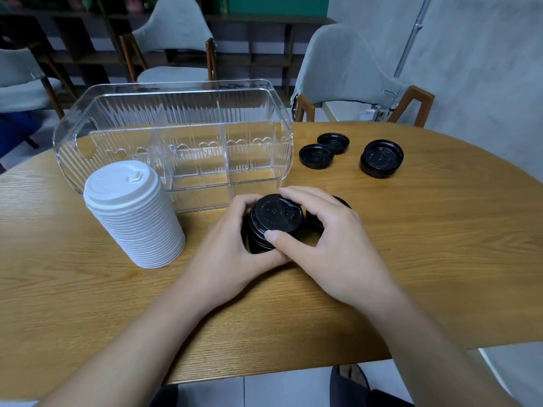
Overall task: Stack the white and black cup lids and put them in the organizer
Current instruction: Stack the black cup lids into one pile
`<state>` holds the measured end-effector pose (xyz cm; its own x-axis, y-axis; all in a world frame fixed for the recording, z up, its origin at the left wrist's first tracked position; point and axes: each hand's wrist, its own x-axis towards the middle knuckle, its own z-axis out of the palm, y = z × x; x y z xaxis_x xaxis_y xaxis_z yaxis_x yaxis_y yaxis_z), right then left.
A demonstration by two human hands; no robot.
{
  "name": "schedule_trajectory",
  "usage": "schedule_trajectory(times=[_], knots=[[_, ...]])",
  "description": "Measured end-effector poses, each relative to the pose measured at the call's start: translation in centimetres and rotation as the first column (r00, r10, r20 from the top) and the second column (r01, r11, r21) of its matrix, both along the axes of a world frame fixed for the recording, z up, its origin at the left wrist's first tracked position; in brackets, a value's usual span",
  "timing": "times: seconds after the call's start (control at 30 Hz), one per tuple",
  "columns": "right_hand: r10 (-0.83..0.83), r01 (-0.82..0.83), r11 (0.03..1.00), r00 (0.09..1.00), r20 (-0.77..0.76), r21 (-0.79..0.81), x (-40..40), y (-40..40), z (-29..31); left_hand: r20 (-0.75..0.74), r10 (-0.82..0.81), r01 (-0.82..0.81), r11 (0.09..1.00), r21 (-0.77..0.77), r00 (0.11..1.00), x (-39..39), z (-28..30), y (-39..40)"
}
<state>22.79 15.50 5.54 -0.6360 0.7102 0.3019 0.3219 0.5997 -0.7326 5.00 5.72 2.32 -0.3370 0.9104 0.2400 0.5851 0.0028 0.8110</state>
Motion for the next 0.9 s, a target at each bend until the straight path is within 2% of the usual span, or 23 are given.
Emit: schedule_trajectory(times=[0.4, 0.6, 0.77, 0.9], knots=[[0.172, -0.167, 0.983, 0.983, 0.062, -0.079, 1.1, 1.1, 0.7, 0.072, -0.113, 0.116, 0.993, -0.031, 0.991, -0.5, 0.4, -0.1], [0.086, -0.083, 0.988, 0.996, 0.015, -0.129, 0.9, 1.1, 0.4, 0.050, -0.076, 0.077, 0.997, -0.015, 0.996, -0.1, 0.3, -0.1], [-0.033, 0.033, 0.999, 0.999, 0.017, -0.039, 0.4, 0.1, 0.2, 0.020, -0.025, 0.025, 1.000, -0.006, 0.999, 0.1, 0.3, -0.1], [-0.054, 0.054, 0.998, 0.999, 0.007, -0.016, 0.2, -0.4, 0.3, 0.010, -0.020, 0.020, 1.000, -0.002, 1.000, 0.2, 0.3, -0.1]])
